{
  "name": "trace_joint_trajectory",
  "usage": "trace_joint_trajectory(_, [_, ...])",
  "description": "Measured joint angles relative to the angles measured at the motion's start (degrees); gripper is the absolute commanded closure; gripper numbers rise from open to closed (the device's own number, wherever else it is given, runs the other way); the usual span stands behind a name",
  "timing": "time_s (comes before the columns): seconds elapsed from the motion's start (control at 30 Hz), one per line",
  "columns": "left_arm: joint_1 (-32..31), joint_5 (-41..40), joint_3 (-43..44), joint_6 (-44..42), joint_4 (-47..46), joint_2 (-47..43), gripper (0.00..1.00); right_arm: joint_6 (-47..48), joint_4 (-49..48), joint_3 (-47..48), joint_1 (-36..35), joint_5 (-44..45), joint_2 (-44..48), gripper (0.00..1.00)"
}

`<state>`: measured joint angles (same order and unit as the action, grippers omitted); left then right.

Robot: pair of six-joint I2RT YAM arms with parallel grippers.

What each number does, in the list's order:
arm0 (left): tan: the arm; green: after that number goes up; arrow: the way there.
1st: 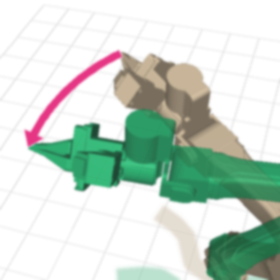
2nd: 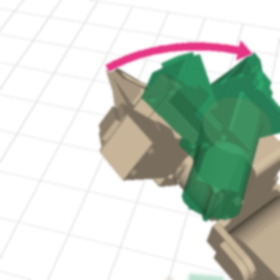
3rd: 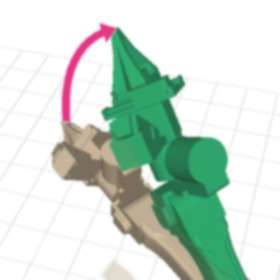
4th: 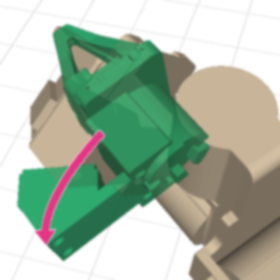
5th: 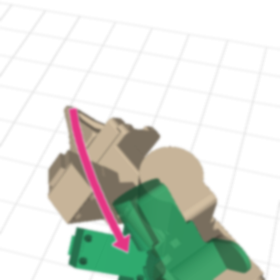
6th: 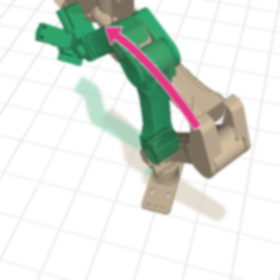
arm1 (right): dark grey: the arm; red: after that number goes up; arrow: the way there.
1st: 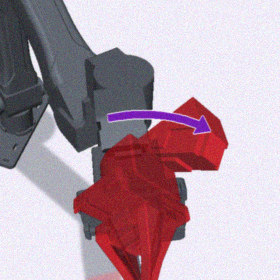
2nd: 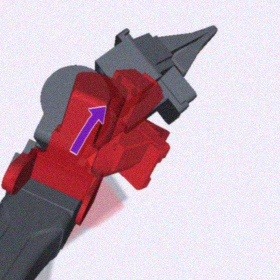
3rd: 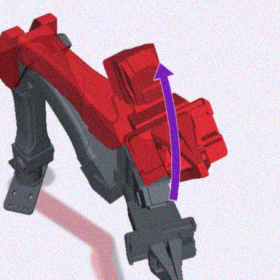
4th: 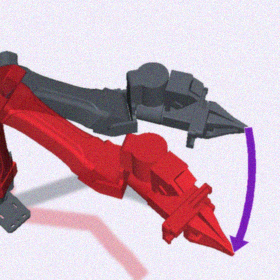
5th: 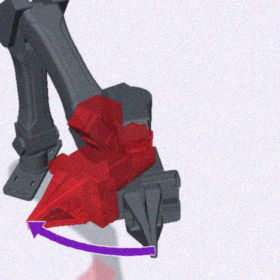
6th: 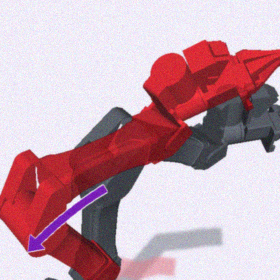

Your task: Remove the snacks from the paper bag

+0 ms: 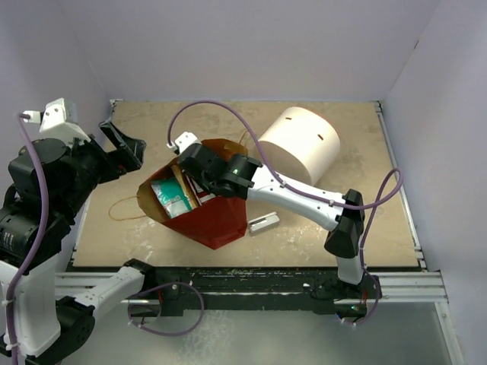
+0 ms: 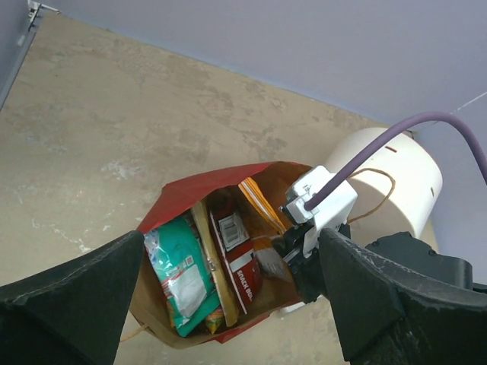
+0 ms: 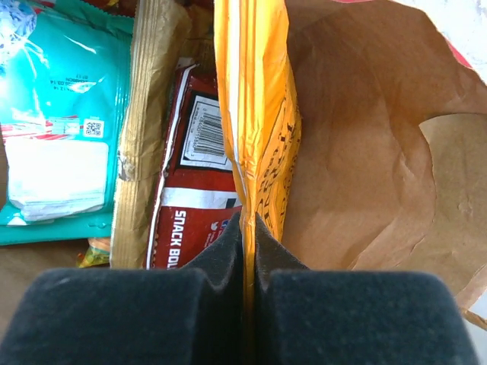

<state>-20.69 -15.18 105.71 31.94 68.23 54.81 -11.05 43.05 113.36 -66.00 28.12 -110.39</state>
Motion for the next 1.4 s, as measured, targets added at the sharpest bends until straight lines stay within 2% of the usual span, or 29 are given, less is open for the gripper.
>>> trace_joint_trajectory(0.27, [0.00, 0.44, 0.57, -0.04, -1.81, 0.72, 0.01, 0.37, -0.70, 1.38, 0.11, -0.59, 2.54, 1.00])
trace_joint_trajectory(0.57, [0.00, 1.03, 0.57, -0.04, -3.87, 1.86, 0.01, 2.40, -7.58, 3.39, 0.11, 1.70, 11.96, 1.00])
trace_joint_trajectory(0.97, [0.00, 1.25, 2.69, -0.09, -5.18, 3.74, 0.01, 4.04, -15.04, 6.36, 0.07, 2.86, 20.09, 1.00])
trace_joint_trajectory(1.2, [0.00, 0.83, 3.58, -0.09, -6.01, 3.37, 0.01, 7.08, -18.78, 7.93, 0.04, 9.09, 27.61, 1.00])
trace_joint_trajectory(1.4, [0.00, 0.87, 3.56, -0.09, -6.58, 3.67, 0.01, 12.20, -22.45, 5.38, 0.02, 20.44, 38.97, 1.00])
